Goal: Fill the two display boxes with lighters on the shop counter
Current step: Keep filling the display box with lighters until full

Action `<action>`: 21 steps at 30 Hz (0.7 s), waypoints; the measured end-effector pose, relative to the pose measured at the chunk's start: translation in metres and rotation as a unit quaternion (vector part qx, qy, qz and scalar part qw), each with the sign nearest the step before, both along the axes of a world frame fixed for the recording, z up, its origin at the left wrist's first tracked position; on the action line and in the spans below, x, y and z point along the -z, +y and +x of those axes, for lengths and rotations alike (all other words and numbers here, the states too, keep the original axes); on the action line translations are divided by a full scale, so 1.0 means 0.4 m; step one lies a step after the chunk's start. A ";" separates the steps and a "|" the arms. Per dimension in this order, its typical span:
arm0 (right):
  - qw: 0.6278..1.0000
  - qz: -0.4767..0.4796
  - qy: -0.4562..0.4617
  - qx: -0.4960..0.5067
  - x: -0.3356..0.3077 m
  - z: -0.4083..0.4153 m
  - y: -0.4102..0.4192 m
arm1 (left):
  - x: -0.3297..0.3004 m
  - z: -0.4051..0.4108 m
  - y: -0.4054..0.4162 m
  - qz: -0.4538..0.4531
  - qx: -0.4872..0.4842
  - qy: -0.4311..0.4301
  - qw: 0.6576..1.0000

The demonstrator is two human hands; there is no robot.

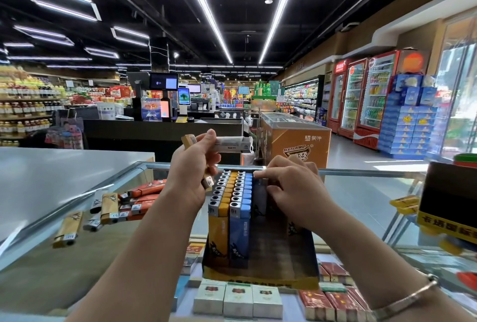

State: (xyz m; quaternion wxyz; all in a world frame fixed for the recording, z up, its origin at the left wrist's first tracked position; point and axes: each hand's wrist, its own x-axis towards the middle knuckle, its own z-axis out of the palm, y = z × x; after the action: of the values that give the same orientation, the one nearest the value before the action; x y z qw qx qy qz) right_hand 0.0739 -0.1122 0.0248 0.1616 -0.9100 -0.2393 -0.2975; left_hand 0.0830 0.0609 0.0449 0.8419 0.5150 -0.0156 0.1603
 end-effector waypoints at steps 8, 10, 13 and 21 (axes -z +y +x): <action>0.971 0.227 -0.050 -0.059 -0.023 -0.015 -0.009 | -0.016 -0.022 -0.008 0.043 0.043 -0.092 0.994; 0.951 0.295 -0.018 -0.094 -0.027 -0.018 -0.011 | -0.020 -0.027 -0.010 0.043 0.060 -0.111 0.991; 0.925 0.359 0.000 -0.127 -0.032 -0.023 -0.014 | -0.025 -0.032 -0.011 0.103 0.074 -0.134 0.983; 0.838 0.440 0.105 -0.304 -0.048 -0.047 -0.004 | -0.023 -0.030 -0.013 0.172 0.088 -0.150 0.970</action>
State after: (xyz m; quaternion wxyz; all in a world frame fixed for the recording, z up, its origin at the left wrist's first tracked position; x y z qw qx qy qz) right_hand 0.0549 -0.1138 0.0441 0.6517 -0.6503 -0.3292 -0.2100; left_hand 0.0710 0.0556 0.0541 0.7392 0.6192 -0.2142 0.1561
